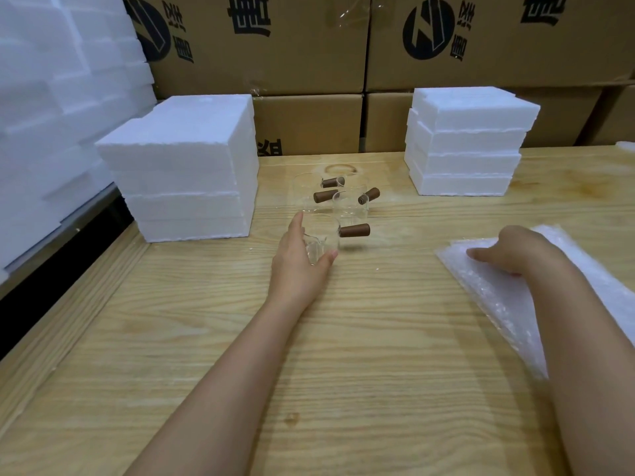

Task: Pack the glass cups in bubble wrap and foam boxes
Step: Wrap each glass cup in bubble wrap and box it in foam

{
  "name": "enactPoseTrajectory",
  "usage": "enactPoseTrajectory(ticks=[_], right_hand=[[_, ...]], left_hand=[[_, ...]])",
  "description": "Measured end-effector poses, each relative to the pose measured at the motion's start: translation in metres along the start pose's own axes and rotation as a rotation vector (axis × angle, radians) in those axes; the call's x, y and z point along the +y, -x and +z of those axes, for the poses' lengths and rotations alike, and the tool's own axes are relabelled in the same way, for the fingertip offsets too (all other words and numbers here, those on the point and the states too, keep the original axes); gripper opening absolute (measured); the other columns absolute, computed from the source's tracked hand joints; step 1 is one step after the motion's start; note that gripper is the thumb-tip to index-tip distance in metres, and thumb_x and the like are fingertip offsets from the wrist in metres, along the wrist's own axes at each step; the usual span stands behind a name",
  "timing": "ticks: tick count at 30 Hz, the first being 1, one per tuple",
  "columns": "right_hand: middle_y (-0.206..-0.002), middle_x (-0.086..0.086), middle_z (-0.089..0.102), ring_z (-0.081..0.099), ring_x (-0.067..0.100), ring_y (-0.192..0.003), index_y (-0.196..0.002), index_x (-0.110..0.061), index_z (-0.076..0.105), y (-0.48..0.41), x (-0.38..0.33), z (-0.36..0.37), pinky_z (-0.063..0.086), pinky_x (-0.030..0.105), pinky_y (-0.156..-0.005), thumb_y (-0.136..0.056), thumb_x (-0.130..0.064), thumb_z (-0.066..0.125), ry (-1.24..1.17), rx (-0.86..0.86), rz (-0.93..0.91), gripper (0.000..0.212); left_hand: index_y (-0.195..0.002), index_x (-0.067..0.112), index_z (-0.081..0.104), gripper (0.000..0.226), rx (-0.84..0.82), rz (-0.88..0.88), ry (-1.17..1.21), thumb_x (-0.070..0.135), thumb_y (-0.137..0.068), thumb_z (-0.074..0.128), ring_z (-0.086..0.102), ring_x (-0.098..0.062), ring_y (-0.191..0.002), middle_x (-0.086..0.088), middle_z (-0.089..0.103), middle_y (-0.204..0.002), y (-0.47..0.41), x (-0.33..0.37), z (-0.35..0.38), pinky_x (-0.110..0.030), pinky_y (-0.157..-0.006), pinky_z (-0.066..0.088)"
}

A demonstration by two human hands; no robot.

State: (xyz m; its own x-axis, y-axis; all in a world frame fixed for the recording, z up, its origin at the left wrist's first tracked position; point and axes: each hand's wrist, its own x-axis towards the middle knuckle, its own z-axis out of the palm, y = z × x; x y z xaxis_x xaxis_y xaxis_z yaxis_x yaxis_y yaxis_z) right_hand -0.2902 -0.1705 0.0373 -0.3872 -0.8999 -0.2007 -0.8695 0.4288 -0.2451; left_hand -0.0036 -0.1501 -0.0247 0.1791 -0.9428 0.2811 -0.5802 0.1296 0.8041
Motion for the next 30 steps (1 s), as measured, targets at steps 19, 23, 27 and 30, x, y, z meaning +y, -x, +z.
enactPoseTrajectory(ticks=[19, 23, 27, 30], right_hand=[[-0.082, 0.003, 0.068, 0.064, 0.009, -0.078, -0.086, -0.010, 0.063, 0.051, -0.038, -0.039, 0.051, 0.027, -0.076, -0.088, -0.003, 0.058, -0.714, -0.046, -0.766, 0.009], [-0.082, 0.002, 0.069, 0.062, 0.011, -0.080, -0.085, -0.010, 0.062, 0.057, -0.044, -0.028, 0.047, 0.028, -0.080, -0.087, 0.006, 0.056, -0.605, -0.348, -0.861, 0.018], [-0.090, 0.010, 0.067, 0.059, 0.018, -0.088, -0.084, -0.009, 0.063, 0.058, -0.048, -0.018, 0.045, 0.031, -0.086, -0.087, 0.009, 0.053, -0.472, -0.537, -0.867, 0.021], [-0.087, 0.009, 0.067, 0.061, 0.017, -0.086, -0.080, -0.008, 0.062, 0.060, -0.049, -0.017, 0.049, 0.021, -0.078, -0.086, 0.013, 0.049, -0.507, -0.536, -0.860, 0.026]], left_hand=[[-0.104, 0.023, 0.054, 0.014, 0.253, 0.513, 0.286, 0.029, -0.092, 0.050, 0.055, -0.014, -0.061, 0.000, 0.059, -0.068, 0.027, 0.032, -0.003, -0.026, -0.057, 0.046], [-0.100, 0.036, 0.051, 0.012, 0.113, 0.401, 0.356, 0.041, -0.091, 0.047, 0.050, -0.011, -0.049, -0.007, 0.061, -0.064, 0.030, 0.037, 0.002, -0.024, -0.050, 0.041], [-0.096, 0.038, 0.059, 0.012, -0.038, 0.360, 0.214, 0.043, -0.089, 0.051, 0.051, -0.007, -0.056, -0.001, 0.060, -0.066, 0.031, 0.034, 0.008, -0.022, -0.058, 0.041], [-0.078, 0.012, 0.073, 0.041, -0.031, 0.407, 0.095, 0.047, -0.082, 0.052, 0.052, -0.015, -0.069, 0.004, 0.051, -0.073, 0.034, 0.034, 0.008, -0.033, -0.063, 0.044]])
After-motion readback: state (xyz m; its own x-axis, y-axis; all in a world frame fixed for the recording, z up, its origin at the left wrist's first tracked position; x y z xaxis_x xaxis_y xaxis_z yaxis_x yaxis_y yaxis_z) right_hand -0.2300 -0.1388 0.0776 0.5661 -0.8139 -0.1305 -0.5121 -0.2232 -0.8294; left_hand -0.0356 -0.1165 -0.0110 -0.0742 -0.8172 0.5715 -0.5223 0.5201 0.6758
